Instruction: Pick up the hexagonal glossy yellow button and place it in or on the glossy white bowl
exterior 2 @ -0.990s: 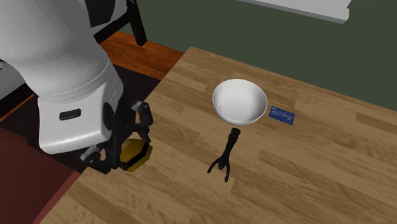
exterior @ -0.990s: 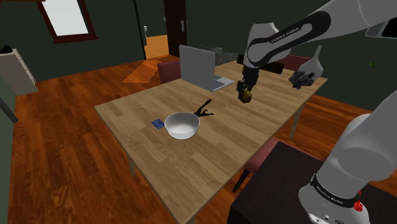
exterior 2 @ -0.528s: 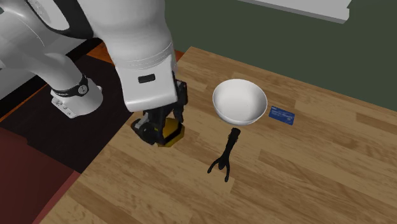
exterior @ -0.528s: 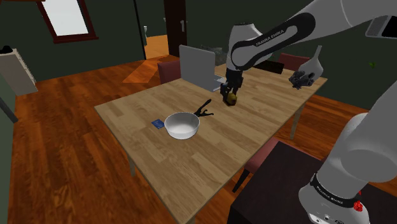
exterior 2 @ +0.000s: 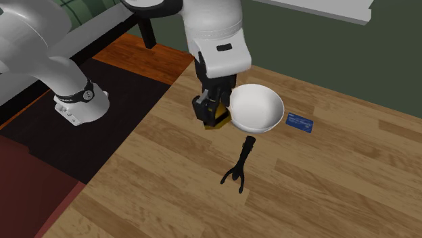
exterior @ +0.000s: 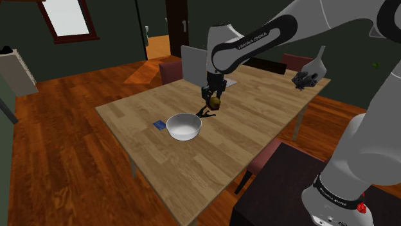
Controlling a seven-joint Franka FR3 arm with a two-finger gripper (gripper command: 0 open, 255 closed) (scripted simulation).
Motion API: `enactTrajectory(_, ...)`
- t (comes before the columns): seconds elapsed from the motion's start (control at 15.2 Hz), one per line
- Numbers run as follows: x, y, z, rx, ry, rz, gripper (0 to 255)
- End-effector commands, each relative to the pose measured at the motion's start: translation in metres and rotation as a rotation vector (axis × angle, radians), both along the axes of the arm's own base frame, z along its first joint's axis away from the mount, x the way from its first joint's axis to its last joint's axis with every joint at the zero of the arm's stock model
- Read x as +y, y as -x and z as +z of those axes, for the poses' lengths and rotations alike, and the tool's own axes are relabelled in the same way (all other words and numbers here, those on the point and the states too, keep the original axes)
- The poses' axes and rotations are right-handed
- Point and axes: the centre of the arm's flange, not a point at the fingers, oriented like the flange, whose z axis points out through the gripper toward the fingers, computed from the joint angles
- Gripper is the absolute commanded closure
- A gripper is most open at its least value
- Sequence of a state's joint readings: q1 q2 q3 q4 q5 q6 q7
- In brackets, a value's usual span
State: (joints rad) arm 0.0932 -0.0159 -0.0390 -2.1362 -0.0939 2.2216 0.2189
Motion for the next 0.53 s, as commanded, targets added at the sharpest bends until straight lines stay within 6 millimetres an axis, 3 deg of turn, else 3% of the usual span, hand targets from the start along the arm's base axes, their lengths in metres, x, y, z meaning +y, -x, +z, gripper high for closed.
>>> enactTrajectory(0.0, 0.025, -0.012, 0.0, 0.0, 0.0, -0.001, 255)
enactTrajectory(0.46, 0.107, -0.054, 0.001, 0.0, 0.0, -0.001, 255)
